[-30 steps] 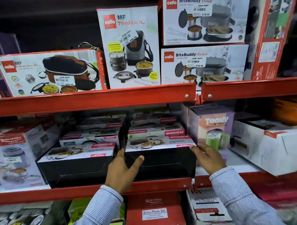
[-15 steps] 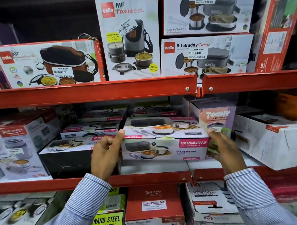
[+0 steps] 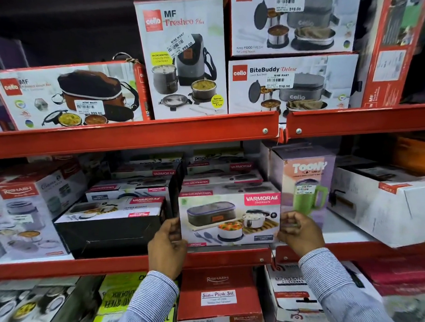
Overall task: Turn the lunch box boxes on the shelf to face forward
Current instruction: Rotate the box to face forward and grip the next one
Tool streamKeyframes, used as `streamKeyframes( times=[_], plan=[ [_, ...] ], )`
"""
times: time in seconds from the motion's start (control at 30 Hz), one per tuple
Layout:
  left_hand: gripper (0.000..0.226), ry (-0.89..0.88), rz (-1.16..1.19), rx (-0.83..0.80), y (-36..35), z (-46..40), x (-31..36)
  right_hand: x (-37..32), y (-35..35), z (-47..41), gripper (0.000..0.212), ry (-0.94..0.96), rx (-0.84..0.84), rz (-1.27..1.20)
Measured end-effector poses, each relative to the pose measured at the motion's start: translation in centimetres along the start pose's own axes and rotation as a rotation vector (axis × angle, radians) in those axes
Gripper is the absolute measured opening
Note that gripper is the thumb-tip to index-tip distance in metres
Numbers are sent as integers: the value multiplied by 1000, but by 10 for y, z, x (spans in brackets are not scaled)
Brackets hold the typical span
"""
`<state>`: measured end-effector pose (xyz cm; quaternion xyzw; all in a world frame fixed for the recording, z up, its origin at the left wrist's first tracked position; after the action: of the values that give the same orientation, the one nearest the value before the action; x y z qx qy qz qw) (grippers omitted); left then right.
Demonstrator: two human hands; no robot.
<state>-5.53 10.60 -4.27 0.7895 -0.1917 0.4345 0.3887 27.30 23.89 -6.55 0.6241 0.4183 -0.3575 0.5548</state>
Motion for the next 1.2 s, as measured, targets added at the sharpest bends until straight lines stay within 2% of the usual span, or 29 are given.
streamKeyframes(
  times=[0.17, 0.37, 0.5, 0.6, 0.73, 0.87, 0.97, 1.1, 1.2],
  plan=[
    [42, 33, -31, -44, -15, 3, -13, 7, -5, 0, 34, -7, 38, 108],
    [44, 25, -11, -55, -13, 5, -9, 3, 1, 6, 34, 46, 84, 150],
    [45, -37, 0, -13, 2, 13, 2, -29, 20, 29, 34, 268, 309, 172],
    [39, -110, -2, 79, 28, 20, 15, -73, 16, 54, 25, 451, 368, 131],
    [27, -145, 26, 226, 76, 25, 19, -121, -25, 76, 15, 565, 251, 16],
    [23, -150, 4, 335, 132, 17, 4, -142, -99, 82, 18, 459, 0, -33],
    [27, -131, -32, 389, 173, 3, -16, -153, -149, 84, 21, 408, -111, -50],
    [42, -141, -59, 405, 221, -25, -56, -167, -199, 85, 42, 350, -120, -36],
    [54, -66, -32, 313, 237, -47, -91, -170, -221, 85, 49, 248, -73, 32]
  ],
)
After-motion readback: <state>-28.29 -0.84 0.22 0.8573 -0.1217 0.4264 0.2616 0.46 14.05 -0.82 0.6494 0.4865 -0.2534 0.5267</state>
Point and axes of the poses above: each hand's wrist, its own z-axis away from the middle knuckle, its own y-axis out of the back of the hand, x = y × z, the point moved 10 cm from there along -z, towards the middle knuckle, and after that the axes turned 4 degrees about z, right-handed, at the moved point
